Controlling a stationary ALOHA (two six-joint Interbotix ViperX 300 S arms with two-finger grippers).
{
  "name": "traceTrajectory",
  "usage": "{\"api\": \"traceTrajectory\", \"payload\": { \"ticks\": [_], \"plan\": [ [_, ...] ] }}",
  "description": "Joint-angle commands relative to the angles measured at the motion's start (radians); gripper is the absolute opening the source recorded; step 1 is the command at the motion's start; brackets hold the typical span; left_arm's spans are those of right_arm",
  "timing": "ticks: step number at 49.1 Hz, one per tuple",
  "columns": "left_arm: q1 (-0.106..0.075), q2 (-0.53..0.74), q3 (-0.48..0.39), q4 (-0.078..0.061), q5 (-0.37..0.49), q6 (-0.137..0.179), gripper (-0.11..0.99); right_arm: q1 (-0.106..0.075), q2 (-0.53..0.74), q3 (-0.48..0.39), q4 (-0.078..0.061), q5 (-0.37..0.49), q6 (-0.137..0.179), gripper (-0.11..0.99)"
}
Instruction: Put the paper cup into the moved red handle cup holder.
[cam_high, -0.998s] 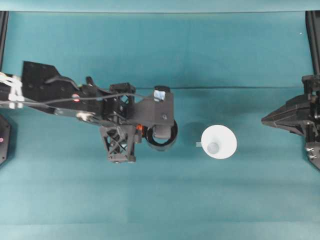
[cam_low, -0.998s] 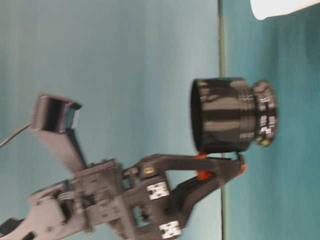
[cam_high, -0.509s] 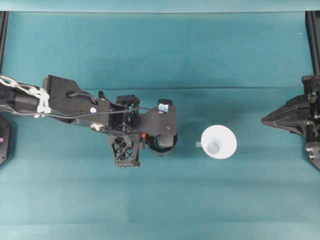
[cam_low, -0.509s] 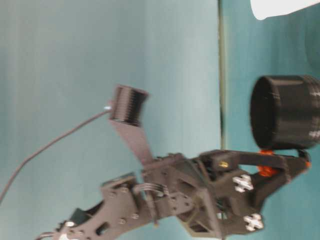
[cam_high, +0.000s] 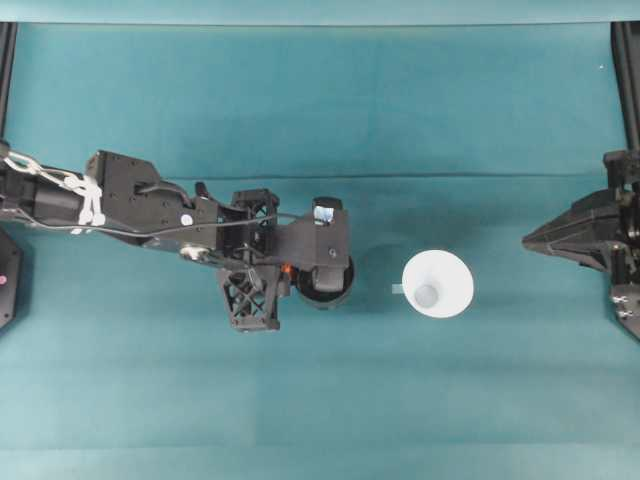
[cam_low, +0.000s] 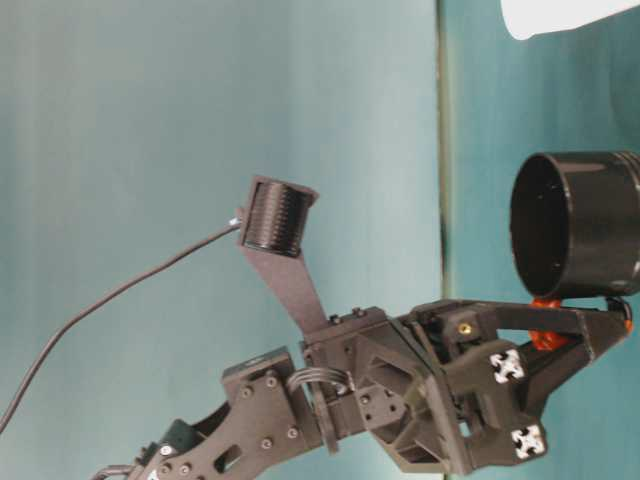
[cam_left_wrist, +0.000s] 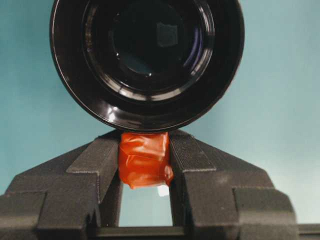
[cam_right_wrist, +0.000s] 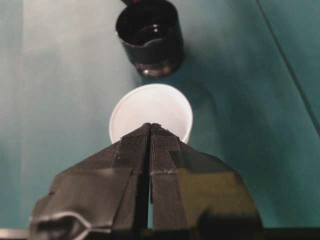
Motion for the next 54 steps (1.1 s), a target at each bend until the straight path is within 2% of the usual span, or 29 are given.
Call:
{"api": "traceTrajectory", "payload": {
  "ticks": [1,10,39,41,50,54],
  "plan": [
    [-0.002,-0.005,-0.008,0.005,-0.008,0.015,0.27,-0.003,0.009,-0.008,0.003,-0.009,0.009,-0.10],
    [-0.003,-0.003,-0.014,0.005,-0.008,0.040,0.27,-0.002,0.009,-0.008,0.003,-0.008,0.009,-0.11],
    [-0.002,-0.002,-0.015,0.005,-0.008,0.034,0.28,-0.002,0.008,-0.008,0.002,-0.008,0.009,-0.11],
    [-0.002,-0.002,-0.015,0.003,-0.008,0.034,0.34,-0.002,0.008,-0.008,0.003,-0.009,0.009,-0.10],
    [-0.002,-0.003,-0.014,0.005,-0.005,0.034,0.88,-0.003,0.008,-0.008,0.003,-0.008,0.009,-0.11],
    [-0.003,-0.003,-0.011,0.005,-0.005,0.034,0.98,-0.002,0.008,-0.008,0.002,-0.008,0.009,-0.11]
  ]
}}
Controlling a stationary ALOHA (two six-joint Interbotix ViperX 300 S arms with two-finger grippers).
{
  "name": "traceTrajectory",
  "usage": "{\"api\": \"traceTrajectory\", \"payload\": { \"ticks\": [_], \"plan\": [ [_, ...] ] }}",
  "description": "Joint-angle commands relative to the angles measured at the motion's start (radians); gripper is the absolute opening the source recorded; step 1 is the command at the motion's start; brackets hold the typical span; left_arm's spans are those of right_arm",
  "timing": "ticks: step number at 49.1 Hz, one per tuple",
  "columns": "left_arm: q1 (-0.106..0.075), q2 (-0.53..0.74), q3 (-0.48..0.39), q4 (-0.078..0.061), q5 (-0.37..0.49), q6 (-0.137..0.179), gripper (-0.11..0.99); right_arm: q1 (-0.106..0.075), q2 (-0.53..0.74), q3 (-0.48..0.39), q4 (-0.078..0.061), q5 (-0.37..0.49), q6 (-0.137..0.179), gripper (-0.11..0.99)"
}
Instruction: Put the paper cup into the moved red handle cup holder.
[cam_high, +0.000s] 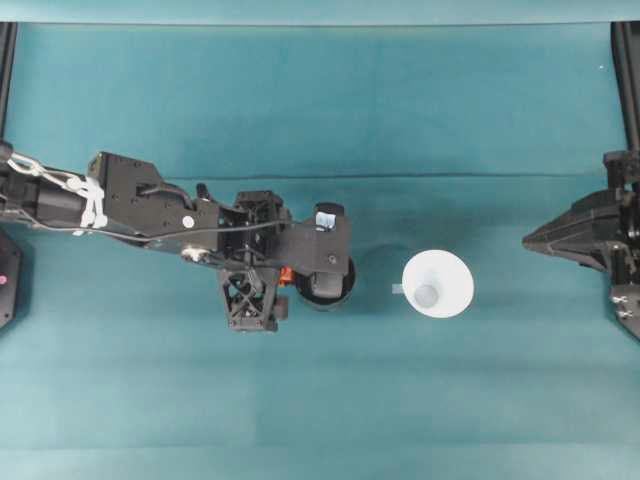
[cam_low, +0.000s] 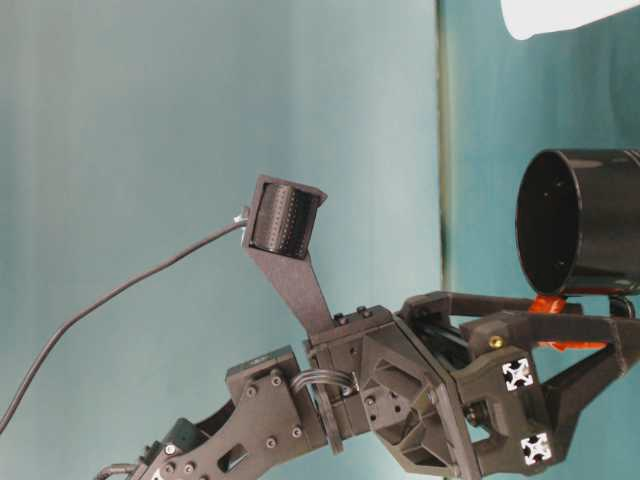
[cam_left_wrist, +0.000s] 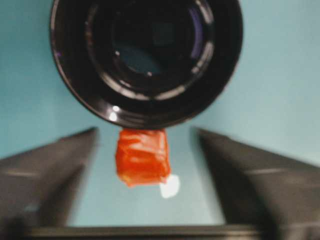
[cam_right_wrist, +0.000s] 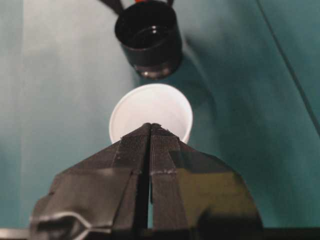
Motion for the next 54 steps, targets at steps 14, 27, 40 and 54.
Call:
{"api": "traceTrajectory", "payload": {
  "ticks": [14,27,40,54],
  "plan": [
    [0.006,-0.083,0.003,0.002,0.081,-0.003,0.94,-0.002,0.002,-0.009,0.002,-0.009,0.009,-0.11],
    [-0.003,-0.374,0.100,0.000,0.124,-0.011,0.94,-0.008,-0.037,-0.025,0.002,-0.008,0.012,-0.10],
    [-0.041,-0.569,0.250,0.002,0.103,-0.012,0.93,-0.057,-0.066,-0.048,0.003,0.067,0.014,-0.07],
    [-0.043,-0.629,0.285,0.000,0.095,-0.026,0.93,-0.100,0.002,-0.135,0.009,0.160,0.112,0.17]
  ]
}}
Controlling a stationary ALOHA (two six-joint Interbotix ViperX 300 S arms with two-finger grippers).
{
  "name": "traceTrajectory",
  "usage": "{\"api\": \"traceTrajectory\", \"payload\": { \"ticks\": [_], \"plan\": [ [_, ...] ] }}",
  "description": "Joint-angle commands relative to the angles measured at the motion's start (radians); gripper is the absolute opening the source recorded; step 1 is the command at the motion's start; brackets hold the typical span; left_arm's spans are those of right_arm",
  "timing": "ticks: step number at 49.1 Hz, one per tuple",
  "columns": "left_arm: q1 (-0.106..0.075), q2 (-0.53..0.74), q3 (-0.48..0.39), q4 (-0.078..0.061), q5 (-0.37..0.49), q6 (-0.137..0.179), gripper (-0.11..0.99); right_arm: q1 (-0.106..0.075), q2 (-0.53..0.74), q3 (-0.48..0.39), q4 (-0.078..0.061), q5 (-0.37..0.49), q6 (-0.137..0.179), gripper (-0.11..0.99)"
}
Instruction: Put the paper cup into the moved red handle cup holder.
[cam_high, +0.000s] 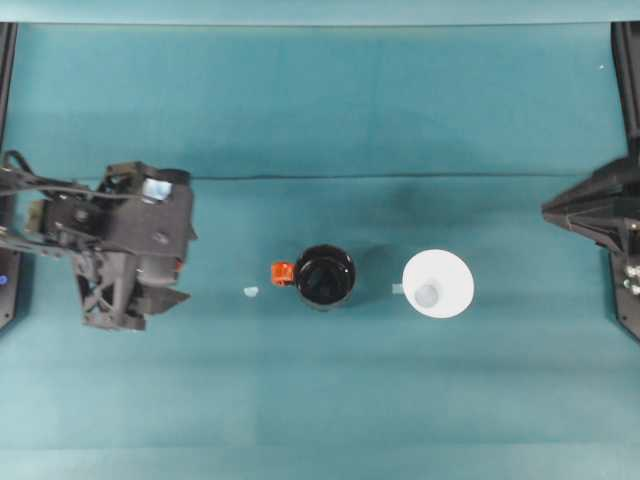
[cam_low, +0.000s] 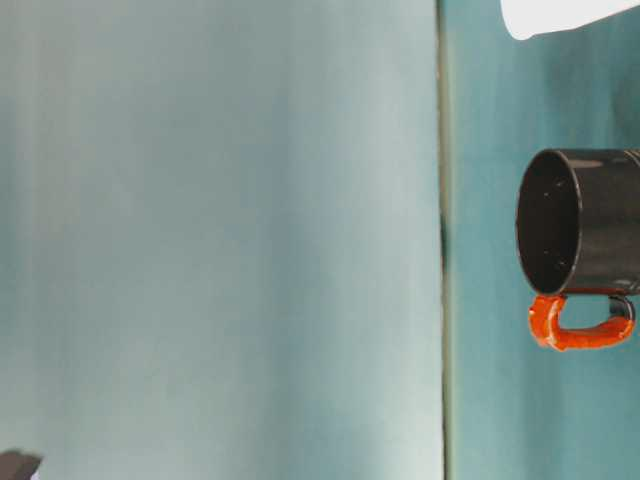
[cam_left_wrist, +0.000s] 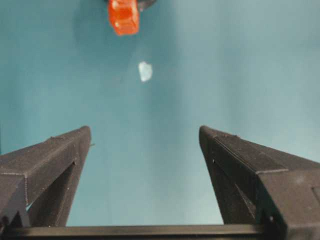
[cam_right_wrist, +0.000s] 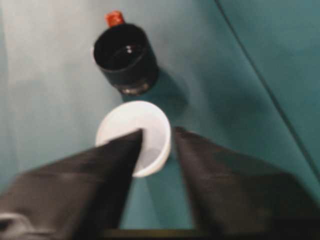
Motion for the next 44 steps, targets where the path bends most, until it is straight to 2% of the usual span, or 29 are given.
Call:
{"api": "traceTrajectory", "payload": {
  "ticks": [1,5,7,9,11,13,15,20,25,32,44],
  "plan": [
    [0.000,-0.017,-0.008,0.003,-0.005,0.000,0.93,-0.003,0.035,-0.044,0.005,0.021,0.052,0.22],
    [0.002,-0.017,-0.006,0.003,-0.006,0.000,0.93,-0.005,0.058,-0.058,0.005,0.043,0.106,0.44],
    [0.002,-0.017,-0.008,0.005,-0.006,0.000,0.93,0.000,0.066,-0.061,0.002,0.046,0.120,0.57],
    [0.002,-0.017,-0.008,0.003,-0.005,0.000,0.93,0.006,0.072,-0.061,-0.002,0.049,0.118,0.69],
    [0.003,-0.017,-0.008,0.003,-0.005,0.000,0.93,0.012,0.075,-0.063,-0.011,0.048,0.117,0.80],
    [0.003,-0.017,-0.006,0.005,-0.005,0.000,0.93,0.011,0.077,-0.061,-0.018,0.048,0.115,0.89],
    [0.003,-0.017,-0.006,0.003,-0.006,0.000,0.93,0.011,0.078,-0.063,-0.020,0.048,0.115,0.96],
    [0.003,-0.017,-0.006,0.003,-0.002,0.000,0.93,0.009,0.089,-0.069,-0.025,0.055,0.117,0.97],
    [0.005,-0.017,-0.008,0.003,0.003,0.000,0.93,0.003,0.147,-0.101,-0.026,0.117,0.120,0.97],
    [0.003,-0.014,-0.009,0.003,0.002,-0.003,0.93,0.005,0.301,-0.175,-0.028,0.233,0.114,0.96],
    [0.005,-0.015,-0.008,0.003,0.011,-0.002,0.93,0.008,0.581,-0.275,-0.028,0.249,0.114,0.96]
  ]
}}
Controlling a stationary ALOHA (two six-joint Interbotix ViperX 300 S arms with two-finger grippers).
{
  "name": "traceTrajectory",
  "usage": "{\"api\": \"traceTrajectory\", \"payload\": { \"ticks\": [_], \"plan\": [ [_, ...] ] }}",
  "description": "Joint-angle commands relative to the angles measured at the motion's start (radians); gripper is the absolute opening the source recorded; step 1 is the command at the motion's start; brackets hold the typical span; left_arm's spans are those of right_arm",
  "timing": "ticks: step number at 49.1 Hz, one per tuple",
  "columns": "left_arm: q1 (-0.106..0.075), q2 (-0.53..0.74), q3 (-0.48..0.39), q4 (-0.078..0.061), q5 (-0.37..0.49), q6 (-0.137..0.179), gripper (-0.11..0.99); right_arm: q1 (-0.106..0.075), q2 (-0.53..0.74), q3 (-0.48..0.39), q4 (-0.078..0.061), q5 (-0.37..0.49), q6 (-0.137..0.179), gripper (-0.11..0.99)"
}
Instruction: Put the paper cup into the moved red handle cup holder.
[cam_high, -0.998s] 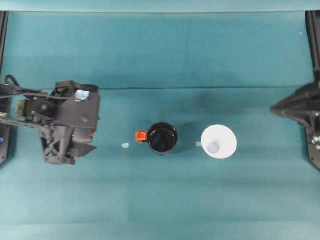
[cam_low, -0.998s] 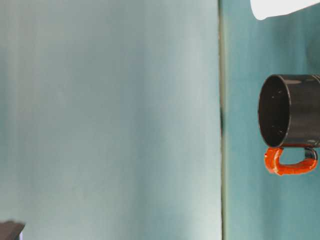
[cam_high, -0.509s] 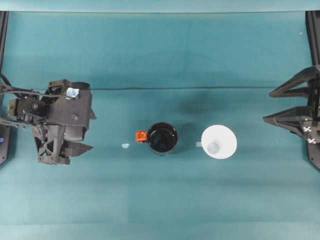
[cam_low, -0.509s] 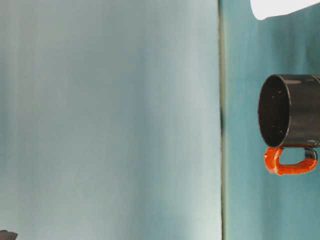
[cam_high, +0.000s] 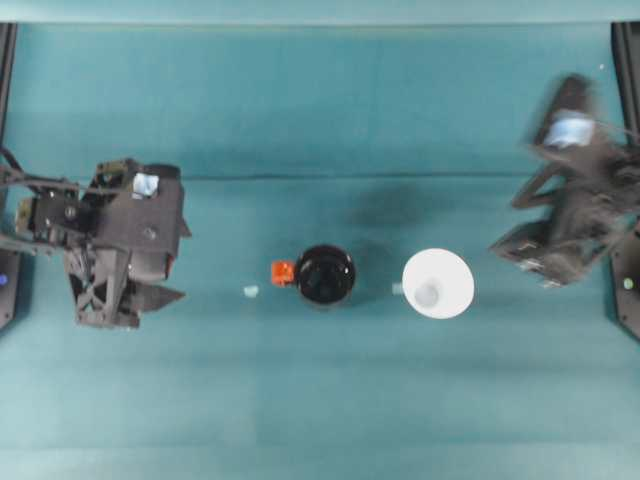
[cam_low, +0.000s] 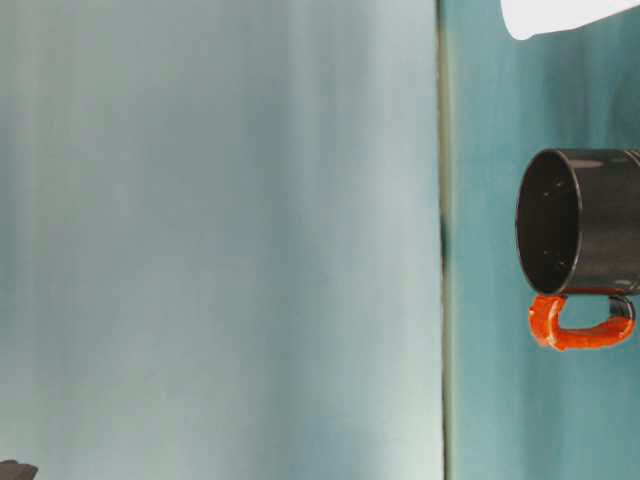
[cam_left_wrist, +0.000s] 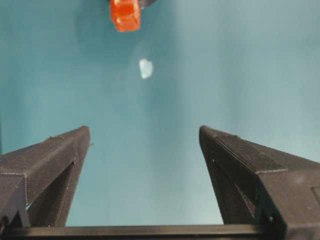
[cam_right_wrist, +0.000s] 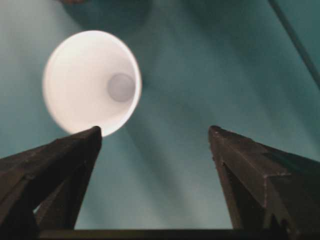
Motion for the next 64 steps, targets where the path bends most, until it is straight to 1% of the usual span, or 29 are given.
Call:
{"api": "traceTrajectory", "payload": {
  "ticks": [1,8,11,14,18,22,27,29,39,40,44,45,46,48,50,52,53,57,58,61,64],
  "plan": [
    [0.000,-0.009,-0.014,0.003,0.003,0.000,0.93,0.002,0.083,-0.054,-0.002,-0.006,0.006,0.96],
    [0.000,-0.009,-0.012,0.005,0.009,0.000,0.93,0.009,0.187,-0.055,-0.003,-0.009,0.003,0.96],
    [0.002,-0.009,-0.012,0.003,0.011,-0.002,0.93,0.009,0.221,-0.051,-0.002,-0.021,0.003,0.96],
    [0.003,-0.009,-0.014,0.005,0.009,-0.002,0.93,0.009,0.255,-0.044,-0.003,-0.055,0.003,0.96],
    [0.005,-0.009,-0.012,0.003,0.009,-0.005,0.93,0.009,0.288,-0.035,-0.005,-0.104,0.008,0.96],
    [0.003,-0.009,-0.014,0.003,0.009,-0.008,0.93,0.009,0.319,-0.029,0.000,-0.143,0.011,0.96],
    [0.005,-0.009,-0.014,0.005,0.009,-0.011,0.93,0.009,0.345,-0.034,0.002,-0.164,0.009,0.96],
    [0.005,-0.009,-0.012,0.003,0.009,-0.011,0.93,0.009,0.353,-0.035,0.002,-0.167,0.009,0.96],
    [0.005,-0.009,-0.011,0.005,0.009,-0.011,0.93,0.011,0.376,-0.032,0.003,-0.172,0.014,0.96],
    [0.005,-0.009,-0.011,0.003,0.008,-0.011,0.93,0.009,0.377,-0.034,0.002,-0.172,0.014,0.96],
    [0.005,-0.009,-0.011,0.003,0.008,-0.011,0.93,0.009,0.379,-0.035,0.003,-0.175,0.014,0.95],
    [0.005,-0.009,-0.012,0.005,0.008,-0.011,0.93,0.009,0.379,-0.035,0.003,-0.176,0.014,0.94],
    [0.005,-0.009,-0.011,0.003,0.006,-0.011,0.93,0.011,0.380,-0.035,0.003,-0.179,0.014,0.94],
    [0.005,-0.009,-0.011,0.003,0.006,-0.011,0.93,0.009,0.380,-0.037,0.003,-0.183,0.015,0.93],
    [0.005,-0.009,-0.011,0.005,0.008,-0.011,0.93,0.009,0.380,-0.037,0.005,-0.186,0.015,0.92],
    [0.005,-0.009,-0.009,0.003,0.008,-0.011,0.93,0.009,0.380,-0.037,0.008,-0.187,0.015,0.91],
    [0.005,-0.011,-0.011,0.003,0.008,-0.011,0.93,0.009,0.380,-0.037,0.011,-0.189,0.015,0.90],
    [0.005,-0.009,-0.011,0.005,0.009,-0.011,0.93,0.011,0.380,-0.037,0.012,-0.189,0.014,0.85],
    [0.005,-0.009,-0.011,0.003,0.009,-0.011,0.93,0.011,0.380,-0.035,0.014,-0.189,0.012,0.84],
    [0.005,-0.009,-0.011,0.005,0.011,-0.011,0.93,0.015,0.380,-0.035,0.015,-0.189,0.011,0.77],
    [0.005,-0.009,-0.012,0.003,0.009,-0.011,0.93,0.017,0.380,-0.037,0.015,-0.192,0.011,0.66]
  ]
}}
